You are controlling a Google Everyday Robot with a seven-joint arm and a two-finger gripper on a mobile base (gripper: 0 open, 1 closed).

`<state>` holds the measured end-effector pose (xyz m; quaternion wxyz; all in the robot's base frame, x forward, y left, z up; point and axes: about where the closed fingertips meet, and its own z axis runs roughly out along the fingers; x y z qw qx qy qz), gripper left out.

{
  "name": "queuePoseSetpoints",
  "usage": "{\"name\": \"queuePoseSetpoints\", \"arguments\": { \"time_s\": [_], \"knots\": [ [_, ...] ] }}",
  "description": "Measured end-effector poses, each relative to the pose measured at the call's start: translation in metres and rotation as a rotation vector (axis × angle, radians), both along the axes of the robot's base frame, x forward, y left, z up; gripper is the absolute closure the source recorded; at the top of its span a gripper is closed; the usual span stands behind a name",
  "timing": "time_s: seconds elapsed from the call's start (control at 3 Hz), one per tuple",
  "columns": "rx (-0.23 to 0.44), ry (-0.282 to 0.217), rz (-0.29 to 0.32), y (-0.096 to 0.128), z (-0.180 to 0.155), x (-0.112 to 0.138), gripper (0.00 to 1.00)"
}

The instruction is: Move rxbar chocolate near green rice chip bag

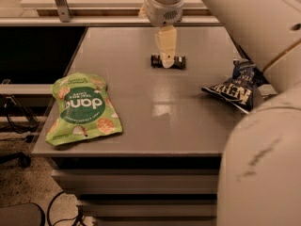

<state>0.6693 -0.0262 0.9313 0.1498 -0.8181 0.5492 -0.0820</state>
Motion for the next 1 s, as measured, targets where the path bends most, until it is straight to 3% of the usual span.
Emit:
{"name": "queuePoseSetpoints", "arguments": {
  "time_s": [0.33,1.0],
  "knots": [
    [-0.011,0.015,-0.061,-0.006,-0.023,0.025,0.0],
    [-0.006,0.072,-0.183,-0.028,-0.062,0.05,0.0]
  ]
}}
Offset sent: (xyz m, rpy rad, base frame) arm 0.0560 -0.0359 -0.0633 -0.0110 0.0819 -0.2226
